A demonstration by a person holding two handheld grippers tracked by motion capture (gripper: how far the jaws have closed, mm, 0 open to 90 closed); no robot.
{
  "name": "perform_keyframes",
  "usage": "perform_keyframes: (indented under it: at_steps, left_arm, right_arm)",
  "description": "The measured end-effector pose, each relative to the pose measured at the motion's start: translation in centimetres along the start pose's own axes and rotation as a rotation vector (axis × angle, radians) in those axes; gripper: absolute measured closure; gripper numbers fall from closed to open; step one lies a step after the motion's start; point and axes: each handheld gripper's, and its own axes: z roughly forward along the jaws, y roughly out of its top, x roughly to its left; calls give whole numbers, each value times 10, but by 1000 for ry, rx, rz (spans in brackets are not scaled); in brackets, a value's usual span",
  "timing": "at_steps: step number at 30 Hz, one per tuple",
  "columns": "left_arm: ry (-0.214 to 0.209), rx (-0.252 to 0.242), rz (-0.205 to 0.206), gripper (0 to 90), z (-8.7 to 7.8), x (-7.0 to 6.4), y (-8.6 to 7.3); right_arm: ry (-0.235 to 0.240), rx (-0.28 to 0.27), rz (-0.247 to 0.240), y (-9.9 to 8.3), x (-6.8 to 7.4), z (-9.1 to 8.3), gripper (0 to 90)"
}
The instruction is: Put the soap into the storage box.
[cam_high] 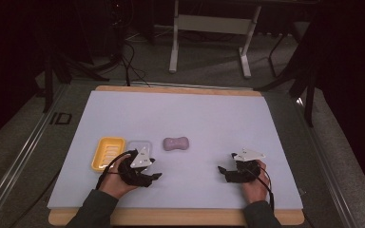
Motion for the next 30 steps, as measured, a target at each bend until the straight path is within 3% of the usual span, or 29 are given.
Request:
perform_keyframes:
  at_steps: [8,13,30]
  left_arm:
    - [-2,14,-11,415,-3,8,2]
    - [0,35,23,415,-6,12,10]
    - [-1,58,48,411,-13,28,22]
  right_arm:
    - [0,-23,5,-1,-1,-2,185]
    - [6,-19,-4,-1,0,-2,184]
    - [4,-22,-4,-1,0,-2,170]
